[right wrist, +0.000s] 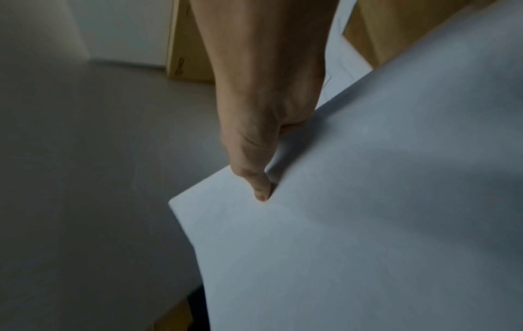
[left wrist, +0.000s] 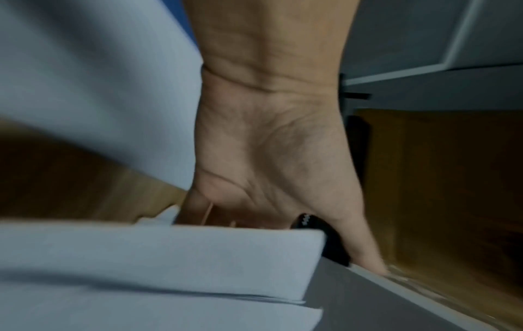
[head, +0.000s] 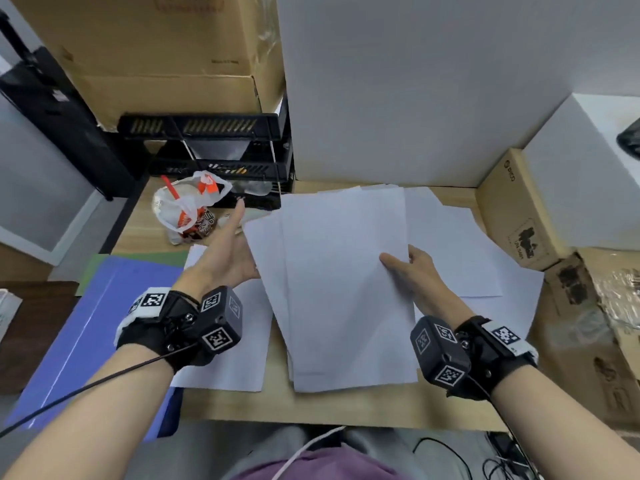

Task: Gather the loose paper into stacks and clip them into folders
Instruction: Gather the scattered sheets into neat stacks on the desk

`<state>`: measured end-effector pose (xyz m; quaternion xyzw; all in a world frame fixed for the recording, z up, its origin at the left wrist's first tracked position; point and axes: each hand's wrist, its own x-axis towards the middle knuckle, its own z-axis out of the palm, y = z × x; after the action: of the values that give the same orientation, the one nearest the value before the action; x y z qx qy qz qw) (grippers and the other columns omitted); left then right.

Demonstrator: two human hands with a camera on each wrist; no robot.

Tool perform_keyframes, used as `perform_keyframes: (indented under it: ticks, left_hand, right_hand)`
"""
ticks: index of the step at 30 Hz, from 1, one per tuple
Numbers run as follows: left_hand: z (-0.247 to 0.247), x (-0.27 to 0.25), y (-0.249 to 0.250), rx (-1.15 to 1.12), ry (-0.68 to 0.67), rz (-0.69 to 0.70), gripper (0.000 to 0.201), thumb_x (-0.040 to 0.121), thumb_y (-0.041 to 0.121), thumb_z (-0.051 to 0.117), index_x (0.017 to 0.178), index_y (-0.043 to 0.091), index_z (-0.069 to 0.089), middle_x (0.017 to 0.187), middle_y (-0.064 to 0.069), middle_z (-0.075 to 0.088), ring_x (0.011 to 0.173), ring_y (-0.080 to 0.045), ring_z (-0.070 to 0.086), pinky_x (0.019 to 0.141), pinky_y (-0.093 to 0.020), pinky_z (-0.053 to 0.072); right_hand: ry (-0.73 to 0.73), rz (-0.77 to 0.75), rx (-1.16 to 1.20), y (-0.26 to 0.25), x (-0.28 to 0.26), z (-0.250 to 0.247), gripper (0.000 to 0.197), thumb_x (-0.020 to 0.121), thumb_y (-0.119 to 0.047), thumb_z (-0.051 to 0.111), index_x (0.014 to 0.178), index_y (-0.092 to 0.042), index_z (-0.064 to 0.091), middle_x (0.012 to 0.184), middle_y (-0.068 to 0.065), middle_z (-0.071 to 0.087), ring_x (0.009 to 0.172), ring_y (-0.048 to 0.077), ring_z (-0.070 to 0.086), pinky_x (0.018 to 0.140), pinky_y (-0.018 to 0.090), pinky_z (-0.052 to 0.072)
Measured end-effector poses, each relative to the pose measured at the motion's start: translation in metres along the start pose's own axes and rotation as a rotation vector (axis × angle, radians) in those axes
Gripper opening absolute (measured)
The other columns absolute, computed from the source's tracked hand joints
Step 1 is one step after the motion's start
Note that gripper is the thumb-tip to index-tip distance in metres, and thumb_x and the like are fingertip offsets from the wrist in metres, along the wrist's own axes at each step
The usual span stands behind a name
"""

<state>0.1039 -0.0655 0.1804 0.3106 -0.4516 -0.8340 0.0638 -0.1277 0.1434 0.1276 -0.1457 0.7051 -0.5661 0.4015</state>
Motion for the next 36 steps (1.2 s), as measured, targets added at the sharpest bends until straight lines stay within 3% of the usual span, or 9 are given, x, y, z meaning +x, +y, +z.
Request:
perform_keyframes:
  ticks: [4, 9, 12, 15, 19, 23, 25, 30, 36]
  left_hand:
    - [0.03, 0.021, -0.046, 0.247, -0.036, 0.002, 0.044, 0.093, 0.039, 0.055, 0.134, 0.025, 0.054, 0.127, 0.001, 0.065, 0.115, -0.021, 0.063, 0.083, -0.032, 0.053]
    - [0.071, 0.049, -0.037, 0.225, 0.219, 0.285, 0.038, 0.083, 0.006, 0.072, 0.12, 0.009, 0.062, 0.113, -0.005, 0.071, 0.096, -0.013, 0.071, 0.075, -0.026, 0.055]
    - [0.076, 0.059, -0.022, 0.271, 0.209, 0.442, 0.037, 0.081, 0.006, 0.075, 0.115, 0.013, 0.064, 0.113, -0.006, 0.072, 0.102, -0.017, 0.07, 0.084, -0.028, 0.056]
    - [0.073, 0.069, -0.045, 0.384, 0.191, 0.327, 0.045, 0.079, 0.007, 0.078, 0.119, 0.017, 0.061, 0.114, -0.001, 0.071, 0.106, -0.015, 0.067, 0.091, -0.031, 0.055]
    - [0.078, 0.077, -0.073, 0.521, 0.244, 0.247, 0.019, 0.089, 0.007, 0.067, 0.104, 0.019, 0.064, 0.099, 0.005, 0.066, 0.093, -0.012, 0.062, 0.065, -0.009, 0.051]
    - [0.075, 0.086, -0.052, 0.456, 0.32, 0.289, 0.031, 0.075, 0.033, 0.08, 0.101, 0.019, 0.069, 0.102, 0.003, 0.073, 0.093, -0.012, 0.069, 0.078, -0.027, 0.056]
    - [0.075, 0.09, -0.049, 0.355, 0.27, 0.331, 0.032, 0.079, 0.022, 0.079, 0.109, 0.018, 0.068, 0.109, 0.002, 0.074, 0.099, -0.013, 0.07, 0.083, -0.028, 0.056]
    - [0.077, 0.109, -0.089, 0.433, 0.225, 0.118, 0.04, 0.084, 0.014, 0.073, 0.121, 0.02, 0.058, 0.123, -0.003, 0.066, 0.115, -0.02, 0.063, 0.099, -0.038, 0.05]
    - [0.087, 0.136, -0.089, 0.376, 0.318, 0.014, 0.02, 0.098, 0.033, 0.052, 0.107, 0.02, 0.063, 0.105, 0.006, 0.07, 0.088, -0.011, 0.067, 0.068, -0.02, 0.051]
  right_hand:
    - [0.157, 0.034, 0.084, 0.005, -0.005, -0.011, 0.017, 0.09, -0.012, 0.064, 0.106, -0.007, 0.065, 0.099, 0.007, 0.073, 0.068, 0.008, 0.072, 0.055, 0.02, 0.054]
    - [0.105, -0.152, 0.156, -0.025, -0.014, -0.03, 0.033, 0.09, -0.01, 0.065, 0.122, -0.011, 0.059, 0.118, 0.005, 0.07, 0.102, 0.018, 0.069, 0.085, 0.03, 0.056]
    - [0.064, -0.269, 0.1, -0.037, -0.018, -0.042, 0.034, 0.089, -0.01, 0.067, 0.121, -0.013, 0.059, 0.119, 0.002, 0.069, 0.108, 0.013, 0.066, 0.086, 0.023, 0.053]
    - [-0.067, -0.143, -0.061, -0.013, -0.013, -0.047, 0.04, 0.09, -0.008, 0.065, 0.128, -0.011, 0.055, 0.125, 0.0, 0.066, 0.114, 0.013, 0.062, 0.09, 0.022, 0.05]
    - [-0.068, -0.076, -0.268, 0.018, -0.006, -0.051, 0.021, 0.096, 0.004, 0.052, 0.115, 0.005, 0.059, 0.11, 0.004, 0.059, 0.1, 0.011, 0.056, 0.074, 0.008, 0.043]
    - [0.0, -0.258, -0.211, -0.021, 0.001, -0.054, 0.014, 0.092, 0.0, 0.061, 0.097, -0.012, 0.065, 0.096, -0.003, 0.065, 0.083, -0.009, 0.062, 0.073, 0.013, 0.049]
    - [0.017, -0.232, -0.09, -0.036, 0.006, -0.058, 0.018, 0.09, -0.014, 0.067, 0.105, -0.024, 0.065, 0.108, -0.007, 0.07, 0.096, 0.0, 0.067, 0.08, 0.019, 0.055]
    - [-0.035, 0.045, -0.26, 0.008, 0.027, -0.067, 0.03, 0.091, -0.01, 0.061, 0.121, -0.013, 0.062, 0.122, 0.002, 0.067, 0.106, 0.02, 0.065, 0.084, 0.027, 0.055]
    - [-0.044, 0.092, -0.423, 0.003, 0.074, -0.112, 0.03, 0.09, -0.024, 0.059, 0.119, -0.016, 0.061, 0.115, 0.002, 0.067, 0.101, 0.023, 0.065, 0.09, 0.042, 0.053]
